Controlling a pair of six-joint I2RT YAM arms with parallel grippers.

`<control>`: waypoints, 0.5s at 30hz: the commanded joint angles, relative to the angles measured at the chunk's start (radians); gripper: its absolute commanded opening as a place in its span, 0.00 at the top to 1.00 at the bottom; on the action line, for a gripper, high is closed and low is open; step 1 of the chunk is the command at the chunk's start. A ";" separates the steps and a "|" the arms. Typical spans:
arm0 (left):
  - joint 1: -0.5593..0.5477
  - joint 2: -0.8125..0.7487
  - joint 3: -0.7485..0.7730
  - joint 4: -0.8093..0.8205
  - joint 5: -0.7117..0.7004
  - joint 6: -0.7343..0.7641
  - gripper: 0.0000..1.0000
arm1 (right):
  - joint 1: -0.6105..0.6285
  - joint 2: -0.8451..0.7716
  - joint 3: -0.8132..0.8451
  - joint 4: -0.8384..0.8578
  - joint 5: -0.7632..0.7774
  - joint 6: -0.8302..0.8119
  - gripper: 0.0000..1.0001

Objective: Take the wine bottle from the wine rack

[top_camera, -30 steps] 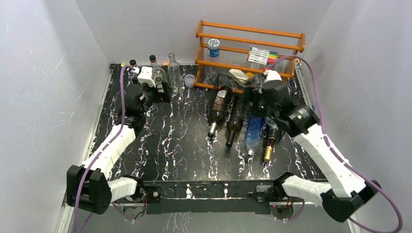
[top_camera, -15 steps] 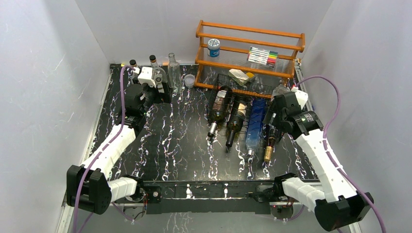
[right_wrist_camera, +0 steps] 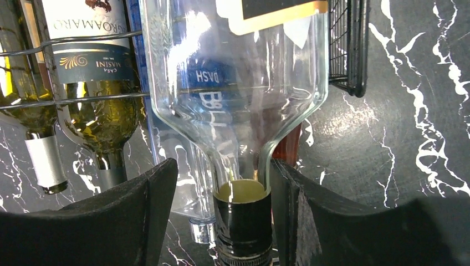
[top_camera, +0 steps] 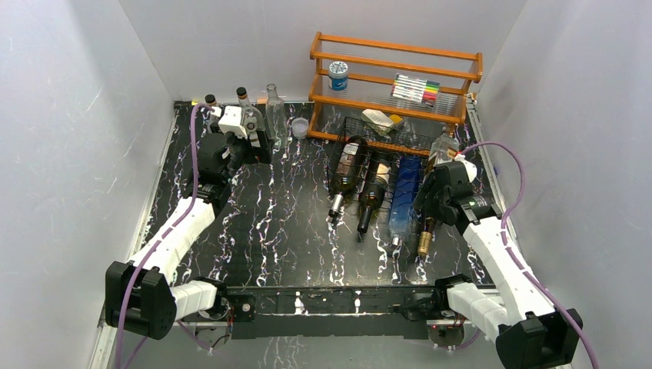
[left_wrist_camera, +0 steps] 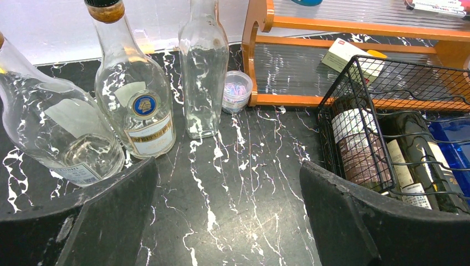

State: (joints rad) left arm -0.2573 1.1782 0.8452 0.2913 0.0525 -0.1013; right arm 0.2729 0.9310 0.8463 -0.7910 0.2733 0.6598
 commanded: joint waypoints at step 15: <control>-0.004 -0.006 -0.012 0.029 0.022 -0.001 0.02 | -0.039 -0.054 -0.061 0.178 -0.016 -0.031 0.58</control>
State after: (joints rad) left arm -0.2577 1.1812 0.8440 0.2916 0.0544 -0.1009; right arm 0.2382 0.9257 0.7845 -0.6834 0.2581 0.6350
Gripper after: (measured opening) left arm 0.981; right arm 0.483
